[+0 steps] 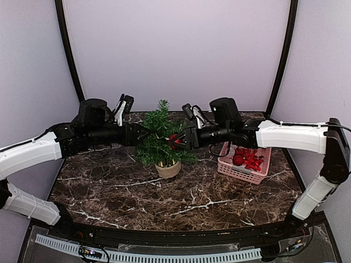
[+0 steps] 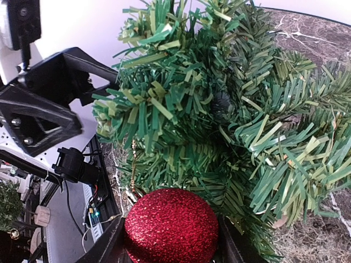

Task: Decorate the small christmas tree
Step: Adjust the Christmas tree at the center of the board.

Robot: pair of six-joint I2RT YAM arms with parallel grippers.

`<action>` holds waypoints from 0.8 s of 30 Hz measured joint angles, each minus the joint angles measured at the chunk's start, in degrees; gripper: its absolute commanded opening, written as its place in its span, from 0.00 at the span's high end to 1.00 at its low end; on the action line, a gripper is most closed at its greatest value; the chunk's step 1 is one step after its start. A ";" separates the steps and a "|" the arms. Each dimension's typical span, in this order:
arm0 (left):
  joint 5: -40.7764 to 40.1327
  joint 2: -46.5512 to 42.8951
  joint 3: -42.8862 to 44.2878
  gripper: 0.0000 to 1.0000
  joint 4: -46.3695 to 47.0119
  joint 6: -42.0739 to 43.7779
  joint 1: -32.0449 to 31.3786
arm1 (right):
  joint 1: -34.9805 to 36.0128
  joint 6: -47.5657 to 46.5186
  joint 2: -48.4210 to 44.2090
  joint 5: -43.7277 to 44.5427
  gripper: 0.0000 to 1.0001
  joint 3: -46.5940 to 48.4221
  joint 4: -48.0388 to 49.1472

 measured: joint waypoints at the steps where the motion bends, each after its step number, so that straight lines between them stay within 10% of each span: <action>1: -0.57 0.09 -0.17 0.40 -0.17 -0.04 0.00 | 0.00 0.07 0.00 -0.17 0.55 -0.04 0.31; 14: -7.52 0.17 -4.52 0.45 -1.81 -3.63 0.00 | 0.02 1.77 -0.39 -0.79 0.54 -2.25 2.29; 24: -5.11 0.20 -6.95 0.81 0.57 -6.16 0.00 | 0.24 3.50 -2.73 0.11 0.44 -4.70 3.30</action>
